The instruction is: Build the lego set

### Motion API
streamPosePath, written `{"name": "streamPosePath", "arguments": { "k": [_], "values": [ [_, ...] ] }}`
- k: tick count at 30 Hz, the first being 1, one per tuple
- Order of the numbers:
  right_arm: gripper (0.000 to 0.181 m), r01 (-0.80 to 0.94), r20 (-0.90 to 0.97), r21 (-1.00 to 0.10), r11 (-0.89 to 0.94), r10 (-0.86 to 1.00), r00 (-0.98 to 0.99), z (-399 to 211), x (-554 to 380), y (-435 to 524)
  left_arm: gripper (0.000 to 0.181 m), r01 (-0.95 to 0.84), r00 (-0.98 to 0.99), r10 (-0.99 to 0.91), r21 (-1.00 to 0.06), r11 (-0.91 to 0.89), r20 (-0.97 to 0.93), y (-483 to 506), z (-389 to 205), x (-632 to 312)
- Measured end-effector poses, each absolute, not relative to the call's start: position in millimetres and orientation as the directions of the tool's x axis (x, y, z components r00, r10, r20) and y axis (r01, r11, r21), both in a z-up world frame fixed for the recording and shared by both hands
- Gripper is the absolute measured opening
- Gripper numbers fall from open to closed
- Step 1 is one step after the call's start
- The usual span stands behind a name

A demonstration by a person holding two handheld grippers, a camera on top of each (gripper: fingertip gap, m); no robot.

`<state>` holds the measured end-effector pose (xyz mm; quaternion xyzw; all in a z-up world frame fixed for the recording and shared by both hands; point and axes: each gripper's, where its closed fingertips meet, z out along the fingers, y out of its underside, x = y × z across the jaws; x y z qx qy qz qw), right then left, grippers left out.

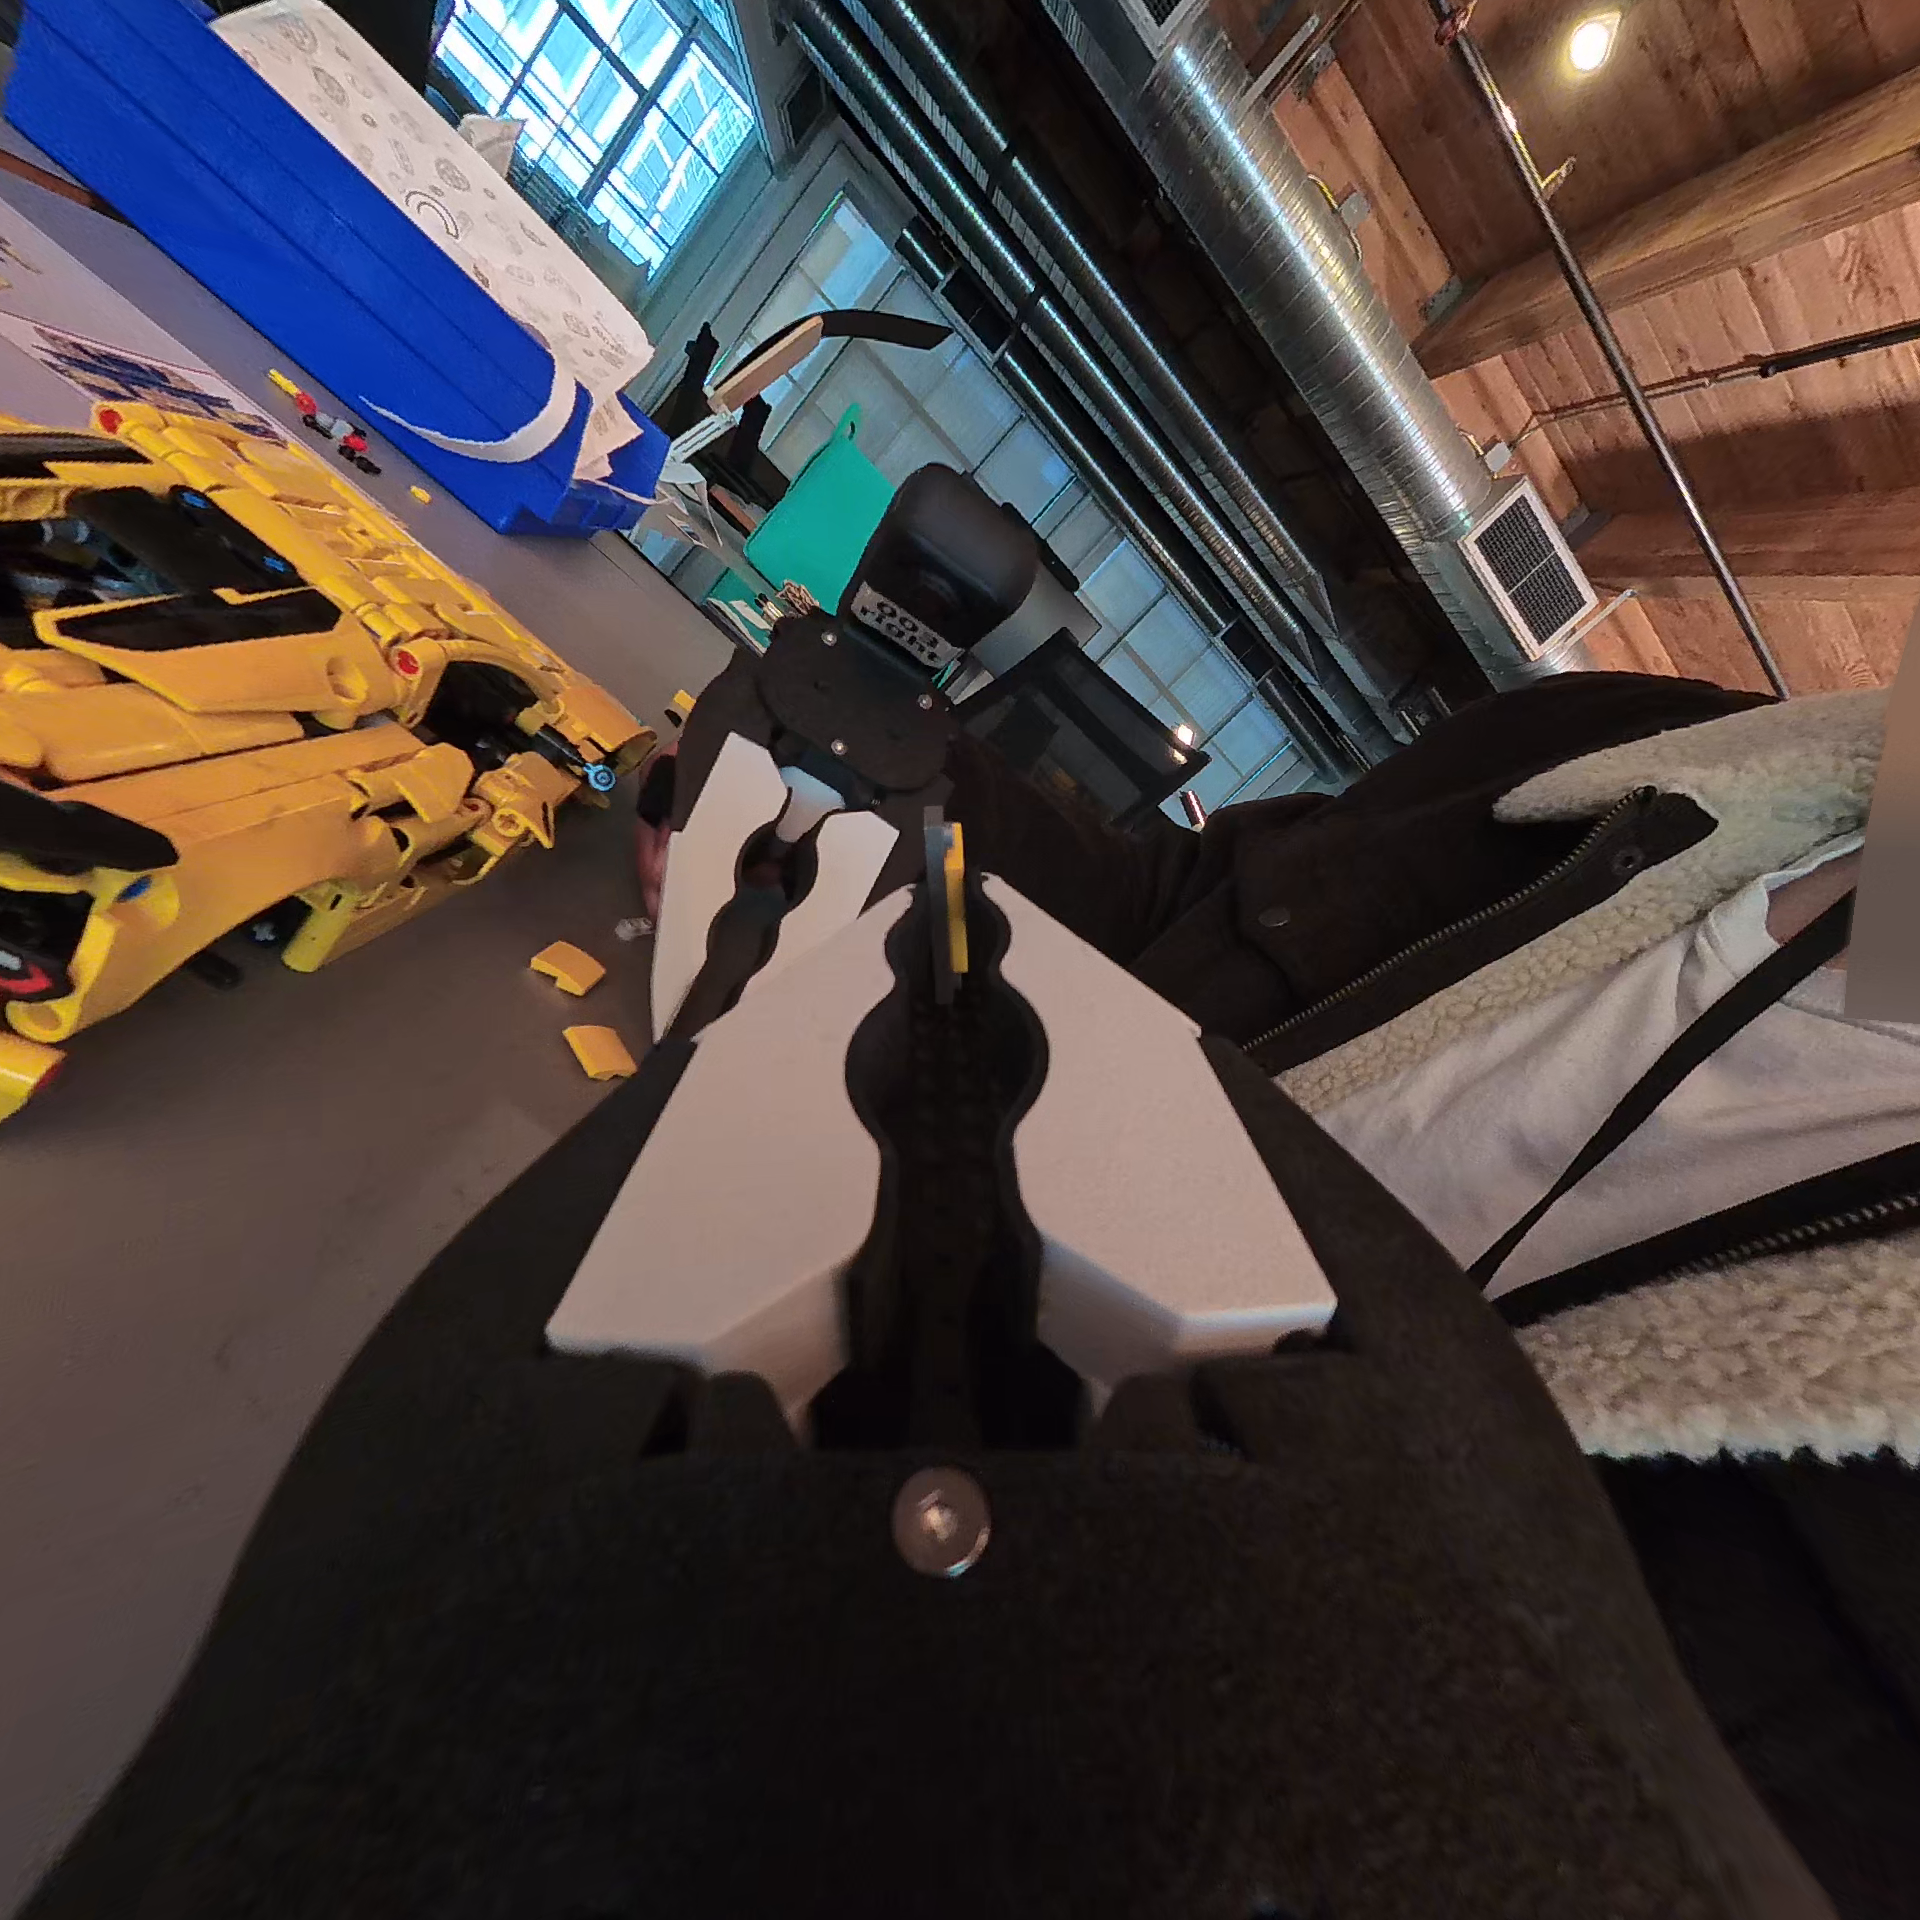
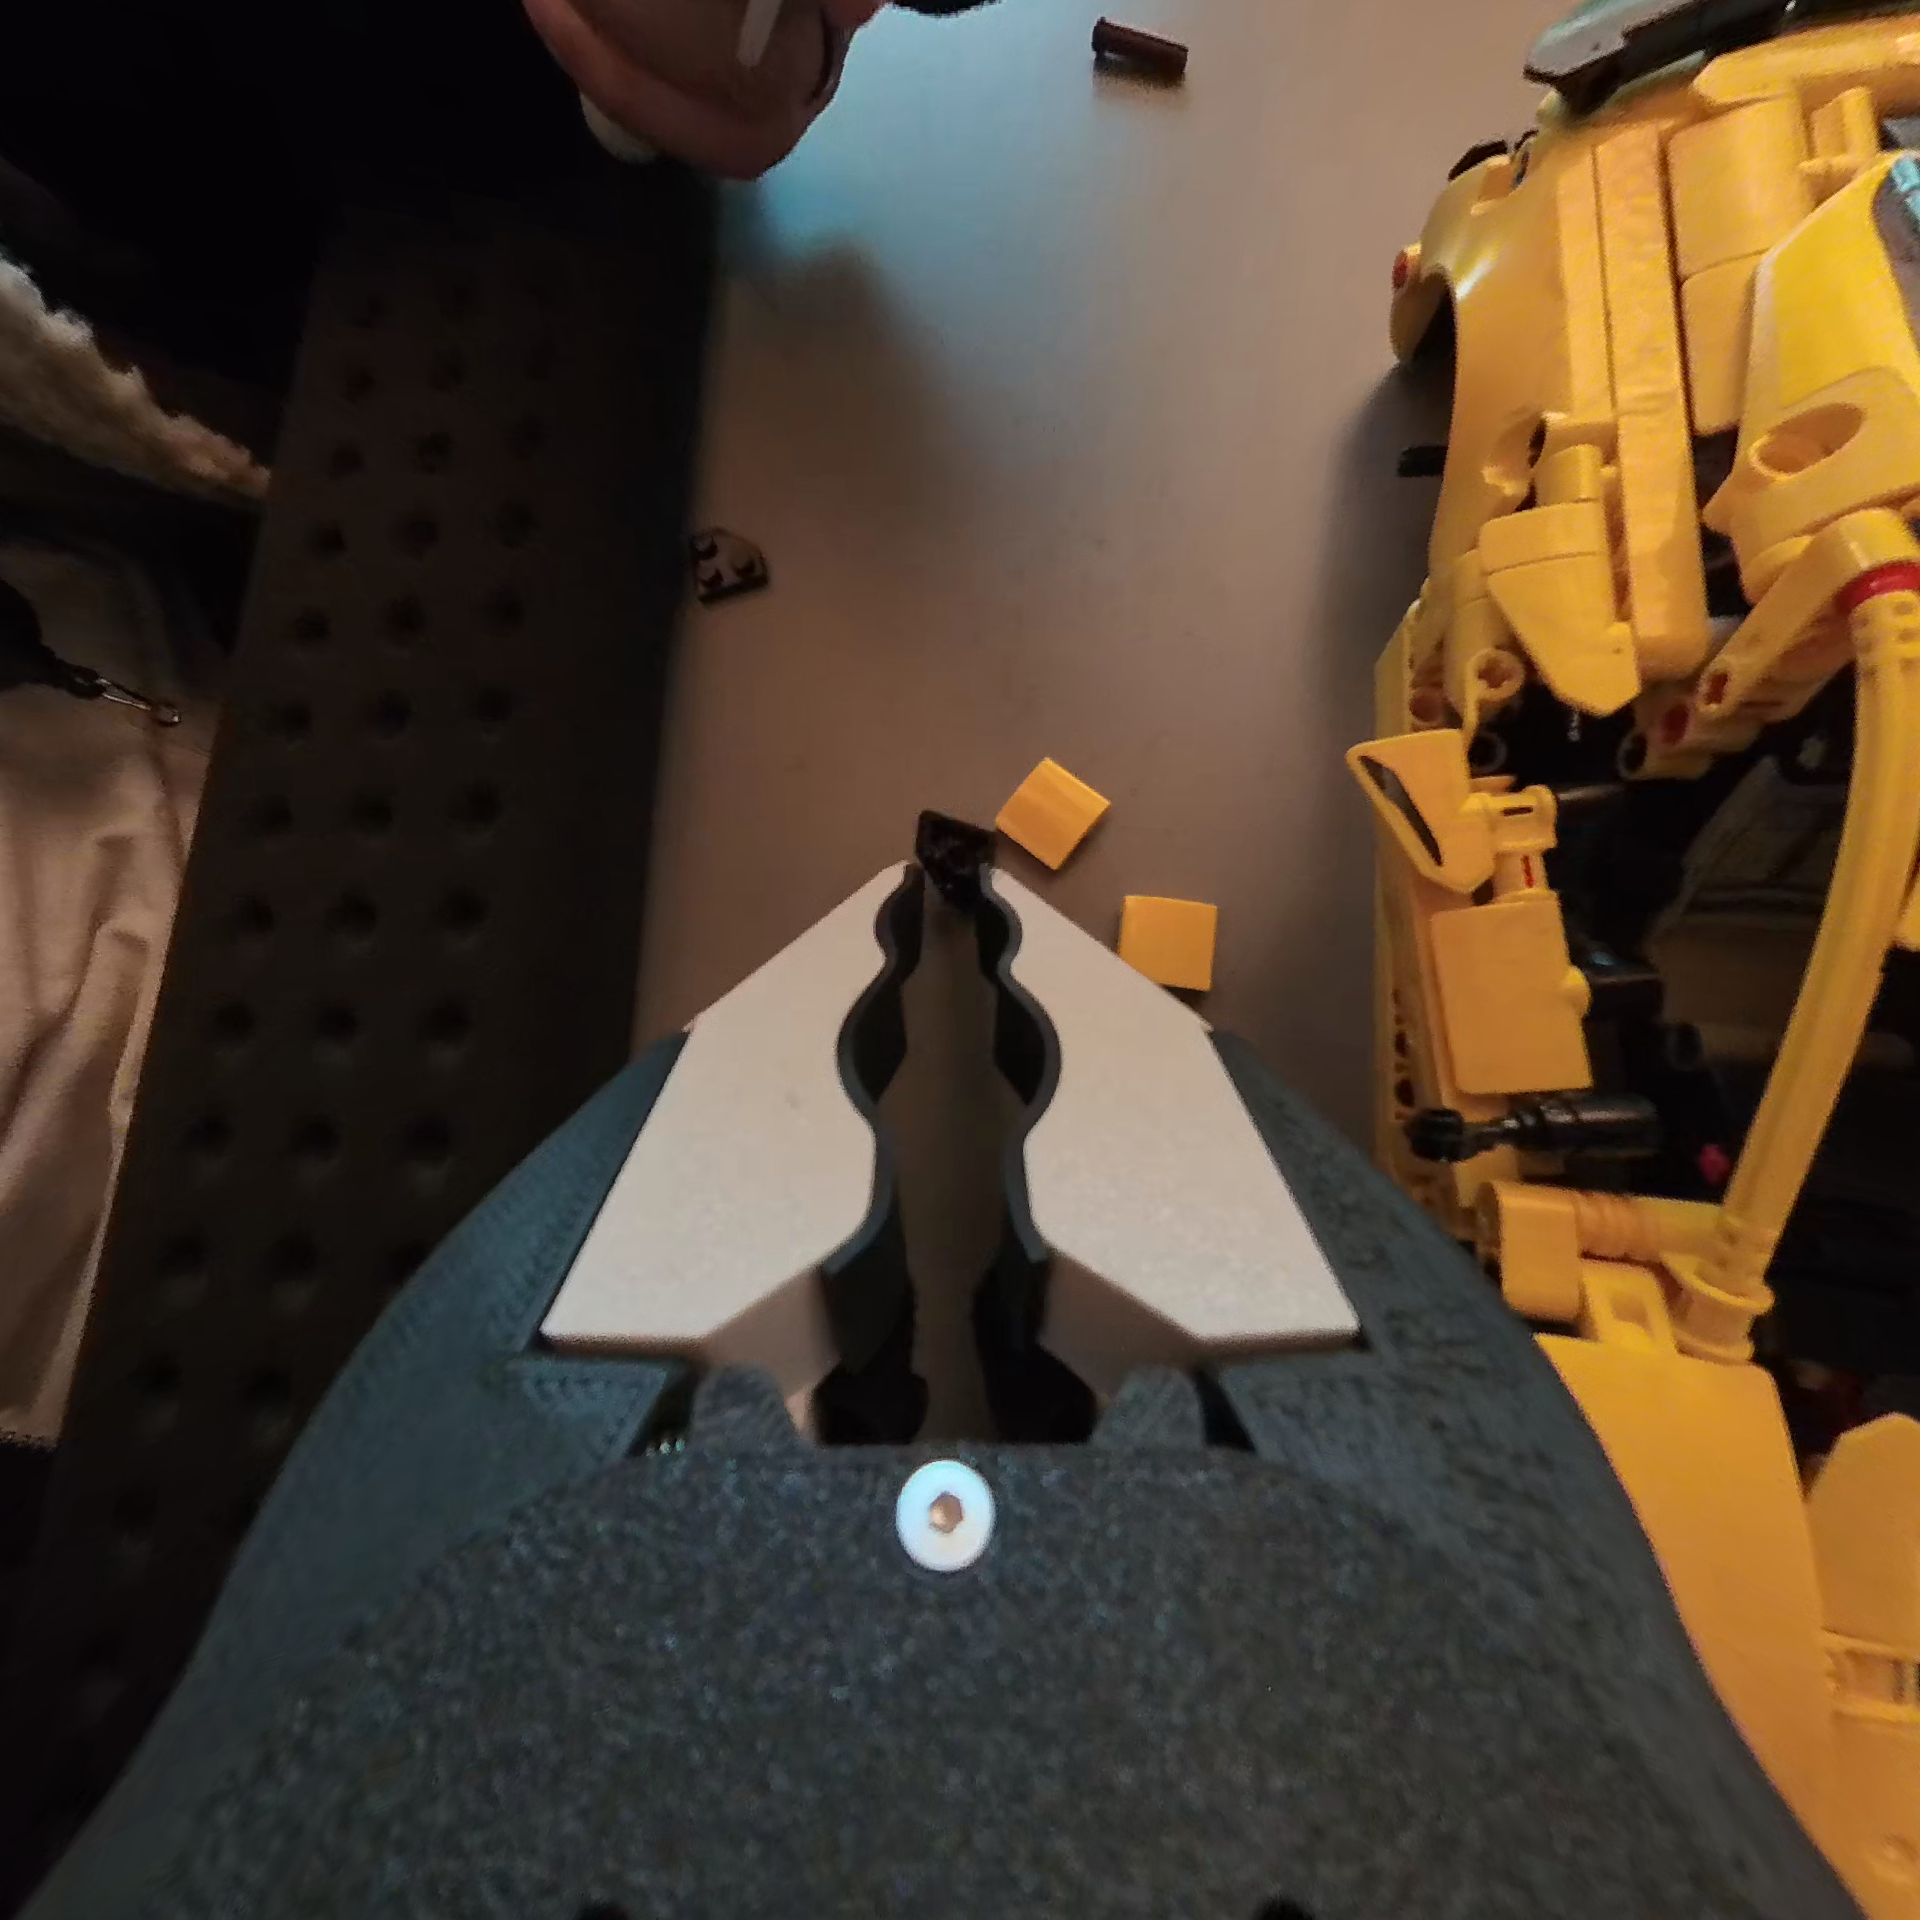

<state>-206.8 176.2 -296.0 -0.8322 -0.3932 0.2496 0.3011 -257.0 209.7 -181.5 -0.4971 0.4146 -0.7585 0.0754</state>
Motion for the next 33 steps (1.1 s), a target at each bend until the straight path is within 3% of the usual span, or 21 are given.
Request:
{"name": "streamPosePath", "arguments": {
  "k": [14, 18, 22, 26, 29, 33],
  "values": [
    [0.008, 0.589, -0.051, -0.660, -0.465, 0.811, 0.583, -301.7, -206.8, 182.2, 0.006, -0.303, -0.498, -0.524, -0.704, -0.642, 0.691, 208.3, -181.7, -257.2],
    [0.006, 0.565, -0.098, -0.655, -0.501, 0.798, 0.595, -301.6, -209.3, 182.8, 0.005, -0.301, -0.496, -0.524, -0.703, -0.644, 0.692, 208.8, -181.7, -257.2],
    [0.005, 0.468, -0.226, -0.675, -0.570, 0.764, 0.605, -297.3, -213.7, 181.7, 0.005, -0.297, -0.492, -0.526, -0.702, -0.647, 0.694, 209.8, -181.8, -257.1],
    [0.005, 0.194, -0.400, -0.785, -0.588, 0.721, 0.566, -255.4, -226.3, 189.1, 0.005, -0.294, -0.471, -0.540, -0.701, -0.650, 0.698, 212.7, -183.9, -255.5],
    [0.004, 0.006, -0.515, -0.803, -0.596, 0.698, 0.498, -228.9, -231.4, 192.8, 0.005, -0.313, -0.468, -0.554, -0.716, -0.624, 0.688, 208.3, -186.8, -254.7],
    [0.004, -0.028, -0.582, -0.770, -0.637, 0.685, 0.439, -220.2, -230.6, 194.2, 0.005, -0.417, -0.488, -0.575, -0.754, -0.508, 0.657, 186.4, -198.1, -253.1]
  ]
}}
